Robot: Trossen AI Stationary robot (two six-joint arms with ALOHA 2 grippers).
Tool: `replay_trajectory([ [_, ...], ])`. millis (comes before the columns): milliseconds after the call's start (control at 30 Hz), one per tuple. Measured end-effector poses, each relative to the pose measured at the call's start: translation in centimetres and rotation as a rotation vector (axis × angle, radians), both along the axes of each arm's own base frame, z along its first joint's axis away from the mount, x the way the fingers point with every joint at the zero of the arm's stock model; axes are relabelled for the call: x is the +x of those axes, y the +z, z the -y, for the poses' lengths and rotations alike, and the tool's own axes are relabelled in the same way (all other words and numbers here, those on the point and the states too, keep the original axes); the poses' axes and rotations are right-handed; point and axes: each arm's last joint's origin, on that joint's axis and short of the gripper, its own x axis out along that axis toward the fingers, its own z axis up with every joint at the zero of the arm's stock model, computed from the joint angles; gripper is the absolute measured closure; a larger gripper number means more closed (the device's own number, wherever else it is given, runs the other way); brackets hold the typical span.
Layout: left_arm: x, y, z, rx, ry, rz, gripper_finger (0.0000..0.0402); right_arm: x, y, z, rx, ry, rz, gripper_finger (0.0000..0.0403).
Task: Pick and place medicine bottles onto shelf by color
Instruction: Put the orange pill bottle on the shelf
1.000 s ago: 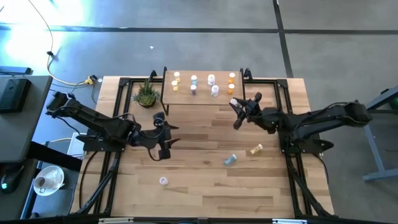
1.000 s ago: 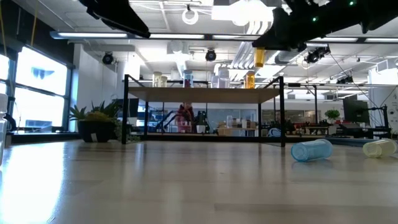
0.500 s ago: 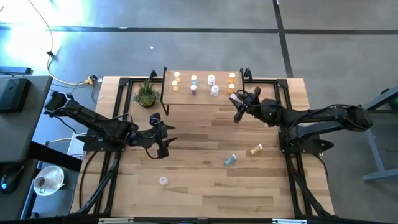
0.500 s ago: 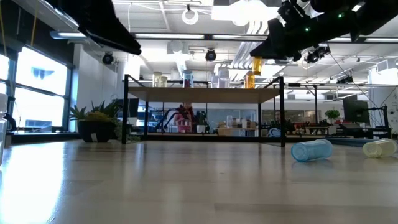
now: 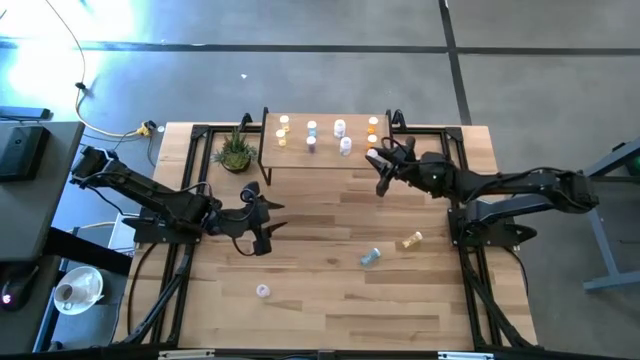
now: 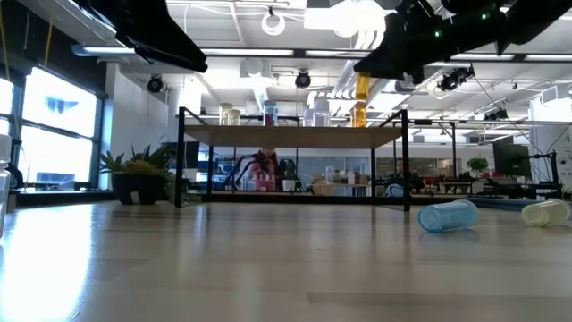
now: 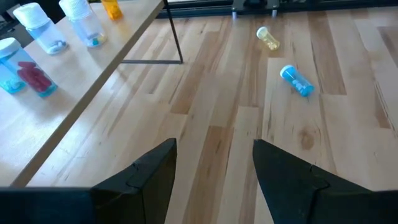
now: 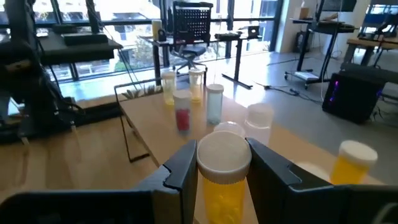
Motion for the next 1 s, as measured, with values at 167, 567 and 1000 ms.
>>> replay_trajectory([
  [167,0.0,0.0,0.0,0.000,0.001,0.000,0.0200,0.1,0.5,0.2,-0.013,-0.026,-0.054,0.0304],
  [567,0.0,0.0,0.0,0.000,0.001,-0.001,0.0200,-0.2,-1.2,0.3,0.025,-0.058,-0.114,0.0304],
  [1000,0.0,0.0,0.0,0.000,0.000,-0.003,0.0200,1.2,-2.9,0.8,0.018,-0.140,-0.157,0.0304],
])
